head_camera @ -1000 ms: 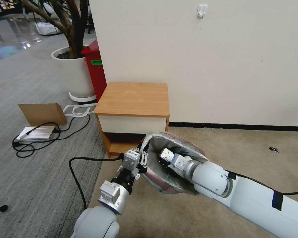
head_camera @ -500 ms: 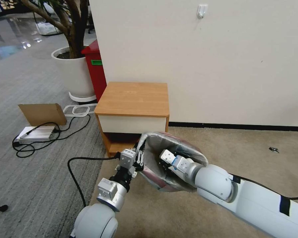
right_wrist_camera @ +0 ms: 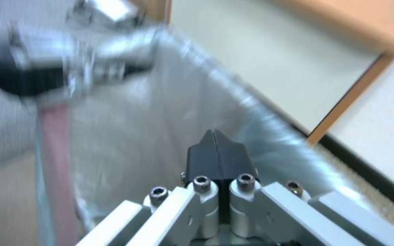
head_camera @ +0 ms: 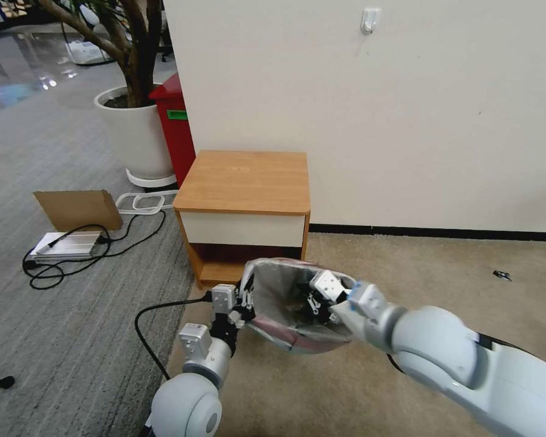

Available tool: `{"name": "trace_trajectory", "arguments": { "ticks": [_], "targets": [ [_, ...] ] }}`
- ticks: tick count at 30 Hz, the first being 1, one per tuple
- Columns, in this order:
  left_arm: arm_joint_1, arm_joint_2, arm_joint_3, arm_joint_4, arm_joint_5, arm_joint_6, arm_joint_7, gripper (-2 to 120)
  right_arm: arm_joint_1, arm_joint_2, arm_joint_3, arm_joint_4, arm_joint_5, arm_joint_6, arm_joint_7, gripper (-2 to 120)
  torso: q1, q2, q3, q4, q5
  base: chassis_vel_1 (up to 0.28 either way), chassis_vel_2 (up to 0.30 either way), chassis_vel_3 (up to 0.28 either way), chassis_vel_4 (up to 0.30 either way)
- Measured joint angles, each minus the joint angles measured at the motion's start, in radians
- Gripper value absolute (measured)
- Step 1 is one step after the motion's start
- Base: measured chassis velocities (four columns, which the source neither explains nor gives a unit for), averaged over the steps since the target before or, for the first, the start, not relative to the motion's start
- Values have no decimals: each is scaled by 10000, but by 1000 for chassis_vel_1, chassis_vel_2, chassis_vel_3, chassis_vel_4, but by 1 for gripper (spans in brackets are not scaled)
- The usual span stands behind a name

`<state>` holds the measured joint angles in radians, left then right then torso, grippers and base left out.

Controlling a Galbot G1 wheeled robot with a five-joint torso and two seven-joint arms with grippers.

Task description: Pick up the garbage bag from the table and place it over the trash can.

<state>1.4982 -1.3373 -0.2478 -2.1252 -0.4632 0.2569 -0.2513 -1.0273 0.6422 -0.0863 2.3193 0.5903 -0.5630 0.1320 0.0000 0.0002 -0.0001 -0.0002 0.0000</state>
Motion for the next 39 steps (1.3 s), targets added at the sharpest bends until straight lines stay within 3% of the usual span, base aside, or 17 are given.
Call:
{"name": "trace_trajectory", "arguments": {
  "ticks": [3, 5, 7, 8, 10, 11, 13, 14, 16, 18, 21, 23, 24, 31, 33, 39],
  "targets": [
    [93, -49, -119, 20, -391, 23, -186, 7, -476, 142, 281, 95, -4, 380, 576, 0, 0, -1, 0, 1, -1, 0, 0, 0, 0],
    [357, -136, -291, 22, -1006, 121, -391, 7, -1425, 1030, 1222, 220, -81, 689, 1529, 7, 0, -1, 0, 3, 1, 0, 0, 0, 0],
    [426, -153, -311, 22, -1103, 140, -415, 7, -1636, 1293, 1455, 236, -182, 700, 1583, 10, 0, 0, 0, 3, -1, 0, 0, 0, 0],
    [591, -192, -343, 21, -1271, 212, -488, 7, -2155, 1947, 1946, 231, -611, 719, 1623, 18, 0, 0, 1, 3, 0, 0, 0, 0, 0],
    [629, -204, -345, 21, -1288, 236, -514, 7, -2260, 2085, 2039, 223, -740, 732, 1624, 20, 0, -1, 1, 4, 1, 0, 0, 0, 0],
    [918, -290, -353, -11, -1337, 512, -701, 7, -3228, 3197, 2789, 111, -2010, 1011, 1446, 26, 0, 0, 0, 4, -1, 0, 0, 0, 0],
    [1156, -316, -353, -56, -1316, 607, -779, 7, -4144, 4063, 3321, 5, -3173, 1456, 1272, 37, 0, 0, 0, 0, -1, 0, 0, 0, 0],
    [1156, -316, -353, -56, -1316, 607, -779, 7, -4144, 4063, 3321, 5, -3173, 1456, 1272, 37, 0, 0, 0, 0, -1, 0, 0, 0, 0],
    [1377, -325, -355, -142, -1274, 641, -784, 7, -4945, 4843, 3769, -19, -4024, 1968, 1124, 44, 0, -1, -1, 0, 0, 0, 0, 0, 0],
    [1426, -325, -357, -162, -1266, 645, -784, 7, -5033, 4932, 3820, -18, -4113, 2033, 1106, 46, 1, 0, 0, -1, -2, 0, 0, 0, 0],
    [1881, -309, -191, -236, -914, 636, -665, 7, -5781, 5764, 4177, 30, -4937, 2779, 1049, 65, 0, -1, -1, 1, -2, 0, 0, 0, 0],
    [1942, -334, -179, -236, -834, 624, -616, 7, -5846, 5839, 4201, 50, -4994, 2833, 1044, 67, 0, -1, 0, 1, -3, 0, 0, 0, 0],
    [2102, -425, -157, -234, -609, 552, -501, 7, -5945, 5950, 4214, 125, -5049, 2870, 1036, 75, 0, -1, 0, 3, 0, 0, 0, 0, 0],
    [2210, -450, -8, -7, 18, 205, -382, 7, -5918, 6047, 4212, 243, -5059, 2866, 1036, 98, 0, -1, 1, 3, 0, 0, 0, 0, 0],
    [2230, -450, -7, 17, 41, 204, -379, 8, -5913, 6040, 4214, 256, -5057, 2852, 1036, 99, 0, -1, 1, 3, 0, 0, 0, 0, 0],
    [2303, -431, -22, 51, 157, 182, -354, 27, -5895, 6012, 4261, 259, -5034, 2824, 1037, 100, 0, -1, 1, 3, 0, 0, 0, 0, 0]
  ]
}}
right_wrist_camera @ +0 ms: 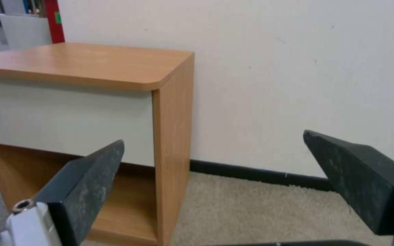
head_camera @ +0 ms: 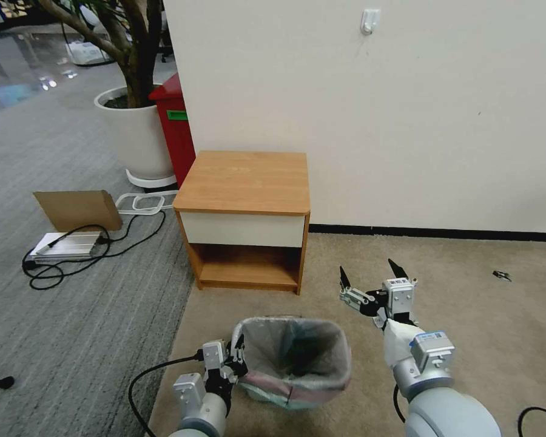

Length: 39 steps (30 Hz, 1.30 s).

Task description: Pick up the garbage bag from the table and place it over the trash can.

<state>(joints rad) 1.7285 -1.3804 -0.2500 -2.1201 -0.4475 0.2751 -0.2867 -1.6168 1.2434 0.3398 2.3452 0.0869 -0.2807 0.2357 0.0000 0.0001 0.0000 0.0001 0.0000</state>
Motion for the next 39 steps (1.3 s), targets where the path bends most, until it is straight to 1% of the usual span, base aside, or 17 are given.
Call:
{"name": "trace_trajectory", "arguments": {
  "ticks": [4, 12, 15, 16, 18, 19, 21, 22, 24, 26, 27, 28, 31, 33, 34, 36, 39],
  "targets": [
    [-10, 33, -59, -134, 97, -7, 8, 47, -36, 13, 47, 7, 20, -11, 0, 100, 0, 0, 0, -2, 0, 0, 0, 0, 0],
    [88, 82, -133, -415, 274, -23, 130, 71, -138, 66, 40, 8, 56, -12, 14, 100, 0, 0, 0, -2, -1, 0, 0, 0, 0],
    [191, 141, -247, -624, 381, -72, 381, 87, -232, 101, 46, 9, 85, -11, 24, 100, 0, 0, 0, -2, 0, 0, 0, 0, 0],
    [191, 141, -247, -624, 381, -72, 381, 87, -232, 101, 46, 9, 85, -11, 24, 100, 0, 0, 0, -2, 0, 0, 0, 0, 0],
    [258, 201, -334, -706, 489, -392, 593, 97, -327, 157, 107, 9, 114, 89, 26, 100, 0, 0, 0, -1, 0, 0, 0, 0, 0],
    [258, 201, -334, -706, 489, -392, 593, 97, -327, 157, 107, 9, 114, 89, 26, 100, 0, 0, 0, -1, 0, 0, 0, 0, 0],
    [268, 234, -436, -617, 846, -1321, 779, 99, -504, 285, 238, 3, 243, 445, 23, 100, 0, 0, 0, -2, 0, 0, 0, 0, 0],
    [268, 234, -436, -617, 846, -1321, 779, 99, -504, 285, 238, 3, 243, 445, 23, 100, 0, 0, 0, -2, 0, 0, 0, 0, 0],
    [275, 256, -720, -334, 1821, -2780, 860, 100, -899, 374, 485, -68, 395, 1224, 9, 100, 0, -1, 0, -2, -2, 0, 0, 0, 0],
    [283, 259, -751, -325, 1917, -2871, 866, 100, -937, 378, 505, -76, 404, 1294, 6, 100, 0, -1, 0, -1, -2, 0, 0, 0, 0],
    [419, 325, -1080, -325, 2775, -3661, 910, 100, -1349, 424, 746, -144, 521, 1946, -6, 100, 0, 0, 0, -2, -1, 0, 0, 0, 0],
    [531, 378, -1276, -421, 3117, -3929, 942, 100, -1559, 453, 902, -178, 587, 2243, -4, 100, 0, -1, 0, 0, -2, 0, 0, 0, 0],
    [761, 431, -1599, -679, 3532, -4144, 1075, 100, -1914, 511, 1114, -263, 717, 2706, 6, 100, 0, 0, 0, -2, 0, 0, 0, 0, 0],
    [1348, 286, -2524, -1168, 4133, -4476, 1786, 100, -2481, 599, 1407, -412, 873, 3534, 14, 100, 0, -1, 0, -2, -1, 0, 0, 0, 0],
    [1348, 286, -2524, -1168, 4133, -4476, 1786, 100, -2481, 599, 1407, -412, 873, 3534, 14, 100, 0, -1, 0, -2, -1, 0, 0, 0, 0],
    [1900, 105, -3419, -1524, 4264, -4625, 2359, 100, -2842, 672, 1512, -514, 890, 4113, 8, 100, 0, 0, 0, 0, 0, 0, 0, 0, 0],
    [2336, 110, -3935, -1772, 4140, -4649, 2479, 100, -2996, 752, 1586, -581, 891, 4465, 7, 100, 0, 0, 0, -1, 0, 0, 0, 0, 0]
  ]
}}
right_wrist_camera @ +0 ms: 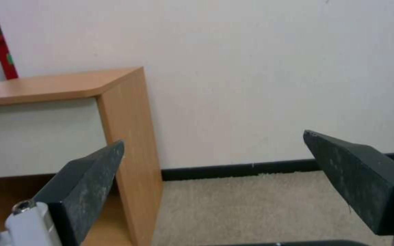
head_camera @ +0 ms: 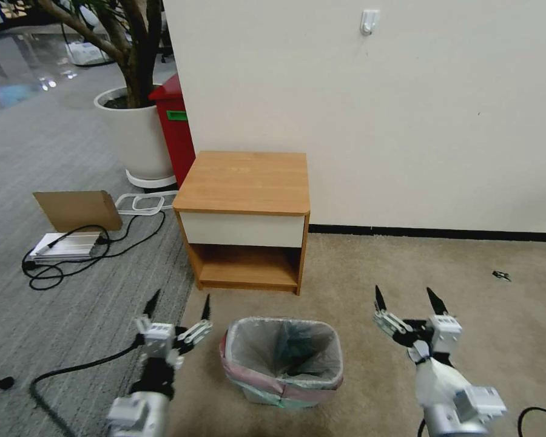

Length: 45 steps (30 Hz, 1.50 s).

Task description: Pick up the garbage bag from the table and place it over the trash can.

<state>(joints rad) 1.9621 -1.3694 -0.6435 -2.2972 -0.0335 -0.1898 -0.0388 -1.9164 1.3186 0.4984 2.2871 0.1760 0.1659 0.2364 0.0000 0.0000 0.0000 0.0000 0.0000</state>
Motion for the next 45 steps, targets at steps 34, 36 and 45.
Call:
{"name": "trace_trajectory", "arguments": {
  "ticks": [34, 36, 45],
  "targets": [
    [519, -102, -244, -253, -150, 134, -11, 100, -28, 168, 175, -26, -175, 107, 15, 100, 0, 0, 0, 0, 0, 0, 0, 0, 0],
    [518, -102, -244, -251, -151, 136, -14, 100, -27, 167, 172, -25, -175, 105, 15, 100, 0, 0, 0, 0, 0, 0, 0, 0, 0],
    [517, -102, -238, -244, -156, 141, -20, 100, -26, 166, 169, -24, -176, 99, 15, 100, 0, 0, 0, 0, 0, 0, 0, 0, 0]
  ]
}}
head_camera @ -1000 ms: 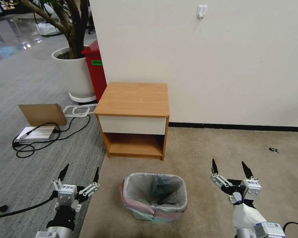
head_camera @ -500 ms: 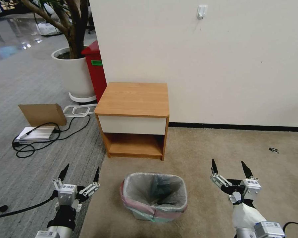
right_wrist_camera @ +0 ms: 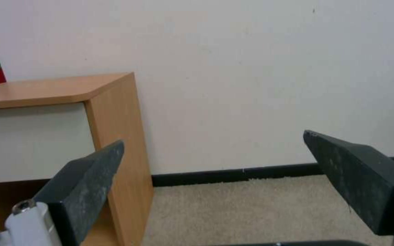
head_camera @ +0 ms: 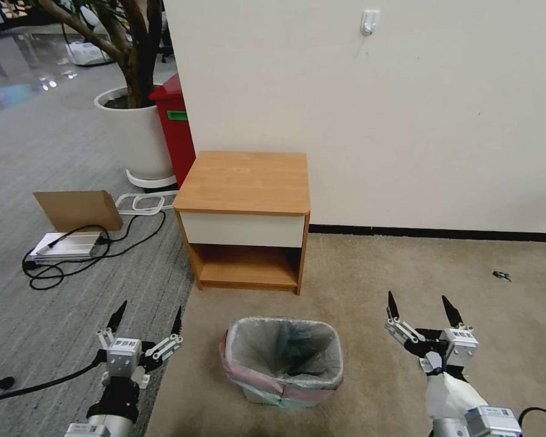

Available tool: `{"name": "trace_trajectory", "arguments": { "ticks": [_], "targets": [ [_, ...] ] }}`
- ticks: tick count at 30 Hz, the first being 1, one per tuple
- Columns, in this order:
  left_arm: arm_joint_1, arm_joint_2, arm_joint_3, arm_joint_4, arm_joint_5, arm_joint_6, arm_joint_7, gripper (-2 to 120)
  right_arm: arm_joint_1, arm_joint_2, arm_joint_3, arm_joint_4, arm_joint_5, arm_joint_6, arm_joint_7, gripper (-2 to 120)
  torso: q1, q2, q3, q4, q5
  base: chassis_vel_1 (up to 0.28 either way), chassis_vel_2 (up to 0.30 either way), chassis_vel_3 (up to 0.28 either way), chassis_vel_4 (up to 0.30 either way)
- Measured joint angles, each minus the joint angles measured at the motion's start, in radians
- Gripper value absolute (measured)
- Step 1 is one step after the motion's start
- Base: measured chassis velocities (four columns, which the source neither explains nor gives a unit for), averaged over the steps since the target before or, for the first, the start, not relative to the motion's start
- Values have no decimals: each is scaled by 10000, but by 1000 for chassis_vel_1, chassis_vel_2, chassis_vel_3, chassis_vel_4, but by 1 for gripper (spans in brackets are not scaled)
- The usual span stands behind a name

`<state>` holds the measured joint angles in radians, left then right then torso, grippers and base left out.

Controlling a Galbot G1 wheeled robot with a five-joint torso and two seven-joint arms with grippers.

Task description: Pick up the garbage bag from the table and place it over the trash can.

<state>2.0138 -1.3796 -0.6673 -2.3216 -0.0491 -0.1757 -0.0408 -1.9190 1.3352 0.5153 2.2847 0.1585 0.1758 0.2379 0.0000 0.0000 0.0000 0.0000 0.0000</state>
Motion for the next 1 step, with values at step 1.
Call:
{"name": "trace_trajectory", "arguments": {
  "ticks": [1],
  "targets": [
    [0, 0, 2, 2, 0, 0, 0, 100, 0, 0, 0, 0, 0, -1, 0, 100, 0, 0, 0, 0, 0, 0, 0, 0, 0]
  ]
}}
